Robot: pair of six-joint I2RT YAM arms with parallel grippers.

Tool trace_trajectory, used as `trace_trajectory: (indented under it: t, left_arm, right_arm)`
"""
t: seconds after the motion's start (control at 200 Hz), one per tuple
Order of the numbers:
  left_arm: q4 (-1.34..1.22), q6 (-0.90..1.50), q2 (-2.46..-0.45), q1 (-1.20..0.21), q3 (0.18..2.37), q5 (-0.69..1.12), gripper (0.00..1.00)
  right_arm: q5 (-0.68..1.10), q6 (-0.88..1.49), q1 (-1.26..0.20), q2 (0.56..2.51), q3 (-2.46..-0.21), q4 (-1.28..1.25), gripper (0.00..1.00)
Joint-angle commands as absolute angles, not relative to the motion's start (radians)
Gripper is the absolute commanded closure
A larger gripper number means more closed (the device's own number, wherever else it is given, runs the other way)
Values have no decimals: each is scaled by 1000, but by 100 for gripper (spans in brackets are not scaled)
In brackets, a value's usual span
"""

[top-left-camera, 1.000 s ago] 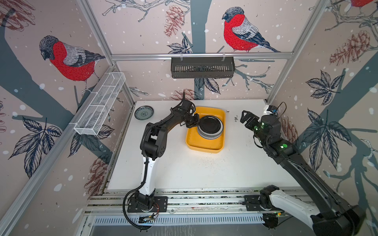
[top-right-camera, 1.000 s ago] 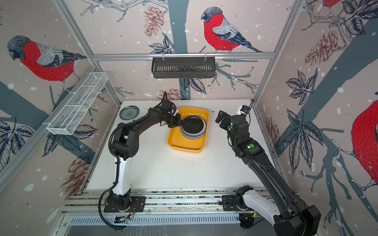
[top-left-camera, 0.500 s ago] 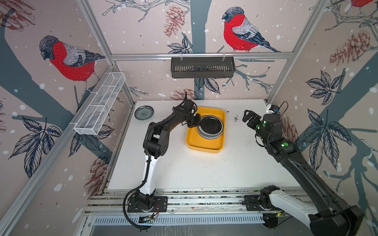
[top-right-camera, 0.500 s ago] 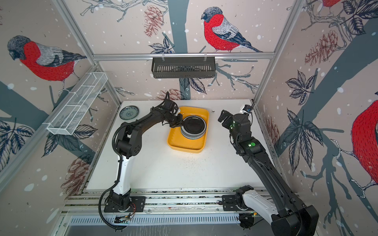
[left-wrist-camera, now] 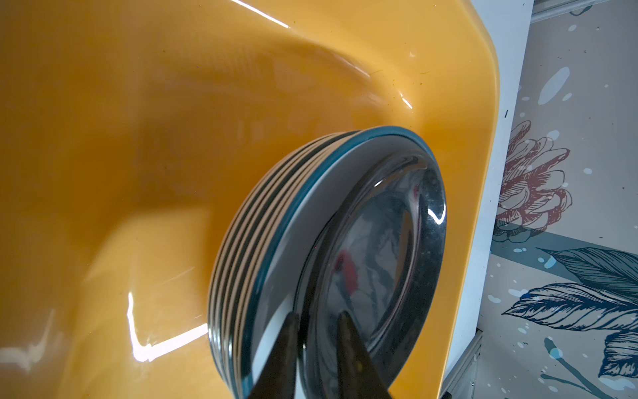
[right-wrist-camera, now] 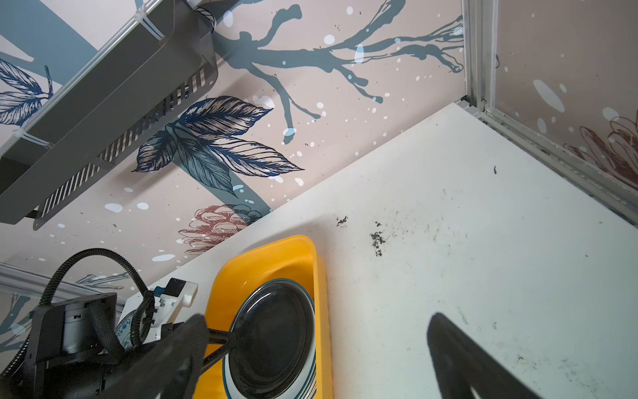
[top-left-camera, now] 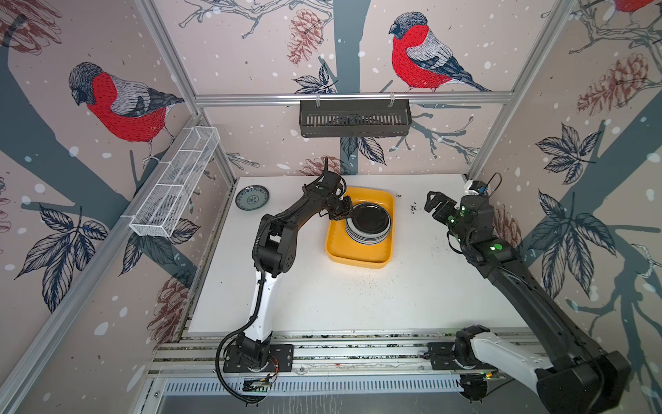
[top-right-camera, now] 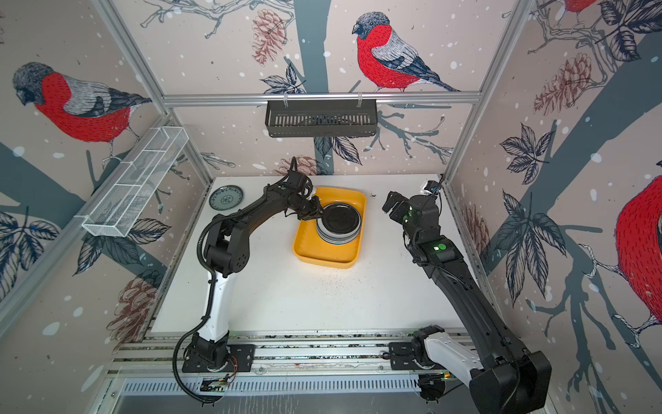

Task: Place the plates into the plastic bin on the countertop
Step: Place the plate in the plastic bin.

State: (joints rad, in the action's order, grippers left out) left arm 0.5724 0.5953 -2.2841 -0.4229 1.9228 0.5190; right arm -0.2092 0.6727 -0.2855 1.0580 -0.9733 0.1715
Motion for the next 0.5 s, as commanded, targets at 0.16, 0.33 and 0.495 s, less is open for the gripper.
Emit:
trace_trajectory:
  t: [0.16,0.33,0.495]
  left_arm:
    - [606,584,-2279,-428,1927,496,77]
    - [608,579,-2263,-428,1933,471,69]
    - [606,565,-2233,-428,1934,443,50]
  right_arm:
    - [-172,637,-270,1092,-1001,117,0]
    - [-156,630,-264,1108,-1012,111,0]
    - [-154,635,-262,1115,-1015,101,0]
